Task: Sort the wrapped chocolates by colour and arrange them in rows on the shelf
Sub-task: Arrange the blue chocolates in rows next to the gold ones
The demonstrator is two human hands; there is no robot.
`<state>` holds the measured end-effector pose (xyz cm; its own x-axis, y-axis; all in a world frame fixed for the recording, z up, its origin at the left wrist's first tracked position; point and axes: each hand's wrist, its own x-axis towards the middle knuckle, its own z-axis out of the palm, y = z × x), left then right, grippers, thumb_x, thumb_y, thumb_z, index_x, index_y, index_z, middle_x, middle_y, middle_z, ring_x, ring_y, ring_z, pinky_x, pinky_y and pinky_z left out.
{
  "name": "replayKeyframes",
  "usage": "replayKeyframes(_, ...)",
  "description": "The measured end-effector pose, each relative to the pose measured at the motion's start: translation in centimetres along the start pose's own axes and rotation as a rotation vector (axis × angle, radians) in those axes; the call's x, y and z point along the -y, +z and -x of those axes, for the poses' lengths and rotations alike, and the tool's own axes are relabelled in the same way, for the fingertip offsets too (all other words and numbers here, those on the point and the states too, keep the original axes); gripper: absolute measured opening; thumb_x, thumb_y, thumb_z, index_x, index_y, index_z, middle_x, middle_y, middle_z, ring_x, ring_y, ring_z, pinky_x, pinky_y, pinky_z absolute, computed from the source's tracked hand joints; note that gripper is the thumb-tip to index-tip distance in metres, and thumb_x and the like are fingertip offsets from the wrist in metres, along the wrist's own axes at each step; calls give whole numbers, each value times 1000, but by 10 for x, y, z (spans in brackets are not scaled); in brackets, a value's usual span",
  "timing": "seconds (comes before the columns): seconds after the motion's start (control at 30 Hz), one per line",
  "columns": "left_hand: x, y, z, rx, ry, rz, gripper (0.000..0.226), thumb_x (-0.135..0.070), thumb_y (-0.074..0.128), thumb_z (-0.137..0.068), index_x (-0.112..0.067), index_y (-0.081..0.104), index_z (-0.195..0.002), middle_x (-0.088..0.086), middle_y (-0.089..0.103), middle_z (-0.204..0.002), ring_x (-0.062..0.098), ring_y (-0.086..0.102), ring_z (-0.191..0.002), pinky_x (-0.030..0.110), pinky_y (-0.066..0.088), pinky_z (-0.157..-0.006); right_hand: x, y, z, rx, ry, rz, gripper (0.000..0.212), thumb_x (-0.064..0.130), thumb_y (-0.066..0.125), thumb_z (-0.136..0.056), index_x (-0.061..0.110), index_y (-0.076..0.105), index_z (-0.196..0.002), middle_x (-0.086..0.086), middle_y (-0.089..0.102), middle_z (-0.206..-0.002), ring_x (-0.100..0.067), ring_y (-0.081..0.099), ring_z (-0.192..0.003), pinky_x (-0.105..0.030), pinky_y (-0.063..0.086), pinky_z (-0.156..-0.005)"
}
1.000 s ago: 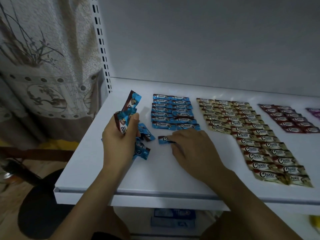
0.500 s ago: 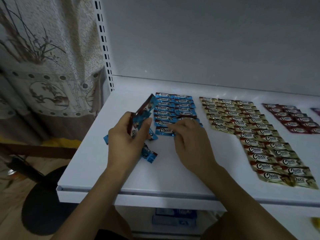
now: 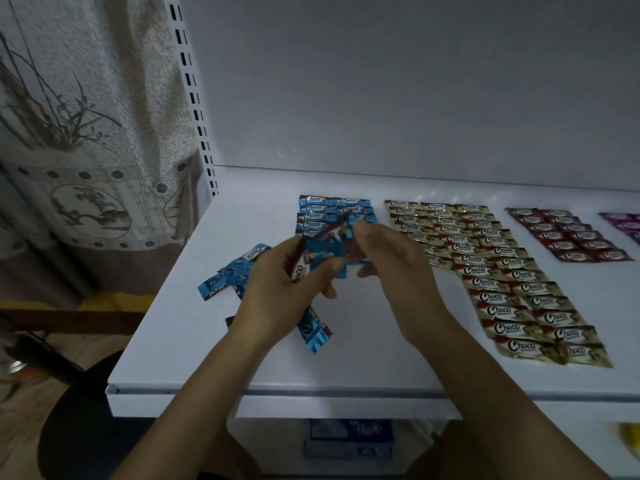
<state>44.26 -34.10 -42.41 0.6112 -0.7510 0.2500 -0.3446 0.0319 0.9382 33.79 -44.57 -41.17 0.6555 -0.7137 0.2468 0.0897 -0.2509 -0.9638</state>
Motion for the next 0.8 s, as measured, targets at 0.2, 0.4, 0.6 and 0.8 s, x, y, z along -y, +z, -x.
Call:
replayKeyframes(0.2,1,17,1,12,-90,232,21,-39,64,-75,-25,63,-91,-3,69,-62,5,50,-42,22,39,-47,-3,-26,2,-184,130,-121,14,15,57,-93,14,64,-81,5,62,-61,-6,50,-51,-20,39,-48)
replayKeyframes(0.4,3,26,1,-44,-118,246,26,-43,62,-73,-21,63,-86,-2,65,-58,6,47,-42,25,37,-49,-10,-37,10,-189,216,-129,16,15,54,-95,10,63,-83,0,68,-67,-8,58,-52,-19,41,-44)
replayKeyframes(0.6,13,26,11,5,-72,98,25,-43,60,-78,-19,63,-83,-3,66,-58,7,50,-45,26,42,-50,-25,-53,6,-155,101,581,10,23,63,-90,17,56,-94,5,64,-70,-6,61,-57,-25,46,-51)
replayKeyframes(0.8,14,24,12,-3,-100,169,28,-43,61,-75,-16,62,-83,-1,65,-58,6,50,-44,19,41,-46,-41,-66,23,-125,-281,1062,21,21,53,-92,16,62,-110,0,64,-97,-17,61,-85,-27,46,-63)
